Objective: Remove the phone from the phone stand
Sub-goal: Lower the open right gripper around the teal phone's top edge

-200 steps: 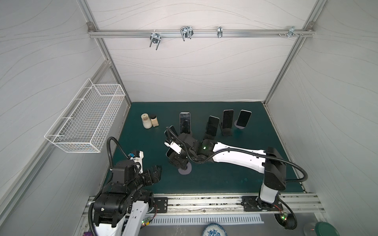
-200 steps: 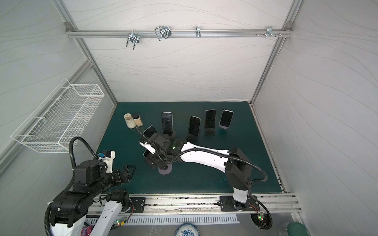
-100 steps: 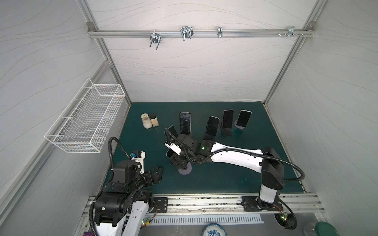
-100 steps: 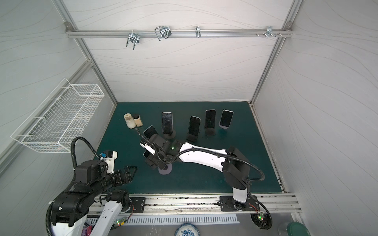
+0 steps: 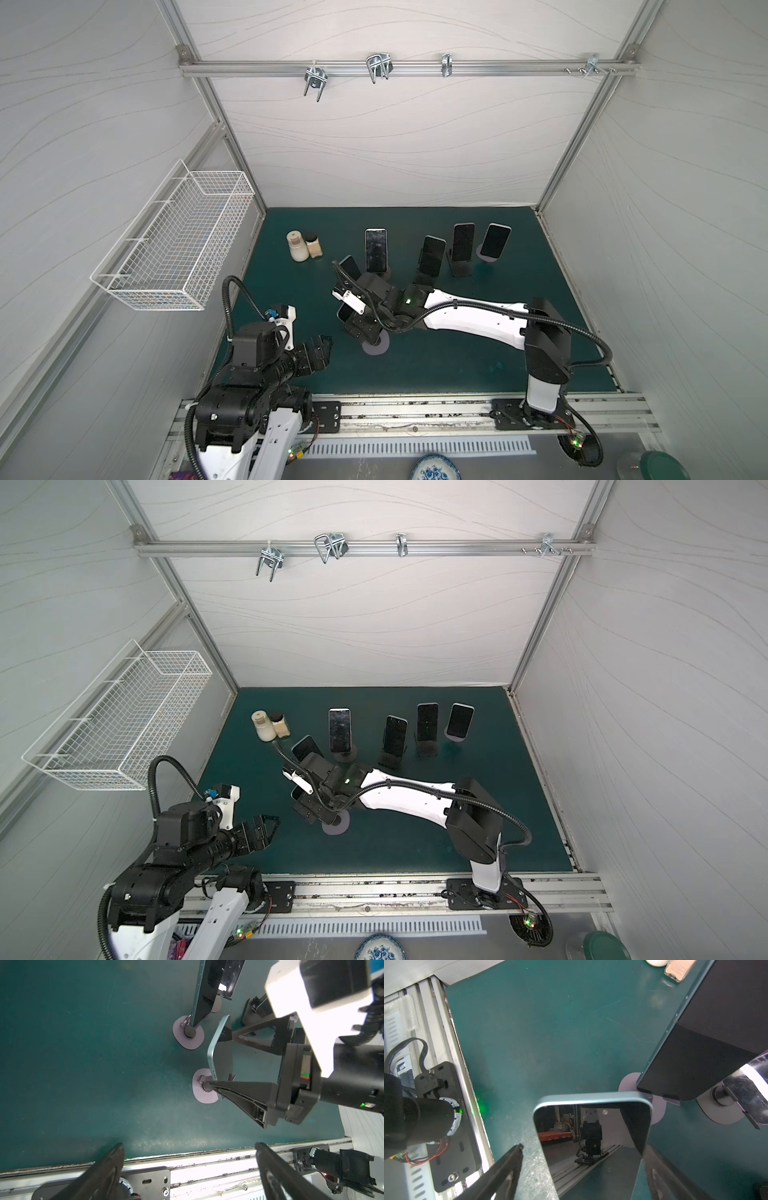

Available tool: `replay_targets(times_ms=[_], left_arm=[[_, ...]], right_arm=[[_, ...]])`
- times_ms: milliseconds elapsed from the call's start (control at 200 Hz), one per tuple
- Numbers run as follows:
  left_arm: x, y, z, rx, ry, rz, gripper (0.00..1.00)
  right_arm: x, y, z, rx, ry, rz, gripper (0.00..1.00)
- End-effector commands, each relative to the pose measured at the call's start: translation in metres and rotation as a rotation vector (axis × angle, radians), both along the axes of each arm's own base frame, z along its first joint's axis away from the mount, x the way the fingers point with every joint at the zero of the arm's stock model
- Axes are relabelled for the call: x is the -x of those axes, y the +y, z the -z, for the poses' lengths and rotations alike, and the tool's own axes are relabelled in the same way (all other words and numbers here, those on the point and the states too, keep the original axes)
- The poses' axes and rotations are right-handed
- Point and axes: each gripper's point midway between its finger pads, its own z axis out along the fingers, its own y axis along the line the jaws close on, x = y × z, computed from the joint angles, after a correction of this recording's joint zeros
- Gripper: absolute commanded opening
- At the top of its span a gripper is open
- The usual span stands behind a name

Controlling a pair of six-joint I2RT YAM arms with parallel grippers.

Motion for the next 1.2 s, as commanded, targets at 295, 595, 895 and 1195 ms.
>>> replay_targets(times_ms=[295,595,895,1195], left_arm=[[-0.005,-0.002,-0.005,0.007,-0.025,0.011,0.99],[-0.006,0.000,-0.003,0.005,-0.013,-0.004,0.99],[-0.006,0.002,-0.001,0.003,-0.006,-0.021,0.99],[-0.006,0.002,-0.002,0.003,-0.007,-0.023,0.99]], right_arm=[[-0.003,0.005,0.008,0.026,-0.032,0.003,0.93],[-0.004,0.009,0.011,0.022,-0.025,0.003,0.92],[-0.005,0.009,0.013,0.018,-0.017,0.009,0.91],[-0.006,0.009,0.013,0.022,-0.020,0.005,0.87]])
